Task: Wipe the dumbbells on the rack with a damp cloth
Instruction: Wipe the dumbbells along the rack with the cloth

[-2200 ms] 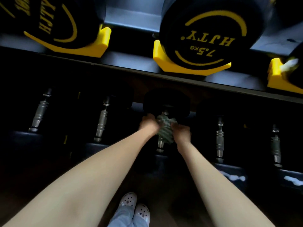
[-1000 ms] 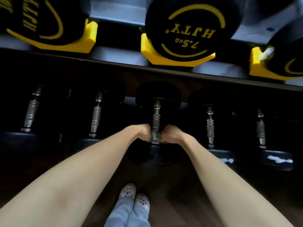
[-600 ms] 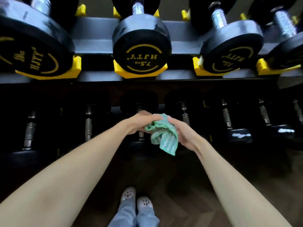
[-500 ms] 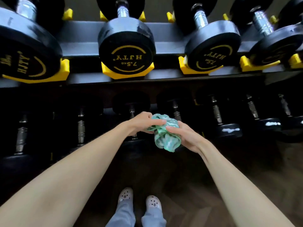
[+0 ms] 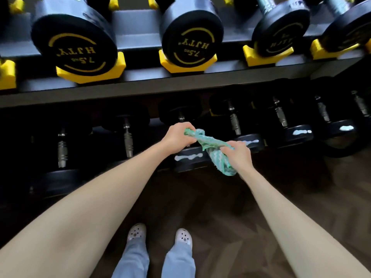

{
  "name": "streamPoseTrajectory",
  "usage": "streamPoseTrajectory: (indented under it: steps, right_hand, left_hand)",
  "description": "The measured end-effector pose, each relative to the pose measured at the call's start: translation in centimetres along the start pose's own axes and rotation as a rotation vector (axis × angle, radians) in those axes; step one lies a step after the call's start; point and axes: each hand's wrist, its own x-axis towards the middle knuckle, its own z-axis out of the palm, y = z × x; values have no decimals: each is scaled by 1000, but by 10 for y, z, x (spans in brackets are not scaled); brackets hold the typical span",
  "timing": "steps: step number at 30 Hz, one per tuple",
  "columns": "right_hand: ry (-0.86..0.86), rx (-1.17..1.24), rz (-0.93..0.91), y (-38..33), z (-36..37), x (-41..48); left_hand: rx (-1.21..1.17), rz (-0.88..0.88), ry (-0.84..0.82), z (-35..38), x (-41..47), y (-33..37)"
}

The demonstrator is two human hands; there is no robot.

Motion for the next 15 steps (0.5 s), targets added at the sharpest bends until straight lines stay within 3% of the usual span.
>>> streamPoseTrajectory:
  steps: [5, 8, 15]
  right_hand:
    - [98, -124, -4, 15, 8, 17]
    - [145, -191, 5, 27, 19, 26]
    - [131, -81, 161, 60, 53, 52]
  left_hand:
    - [201, 27, 63, 17, 29, 5]
    - [314, 17, 20, 29, 49, -1]
    - [492, 14, -75, 61, 95, -21]
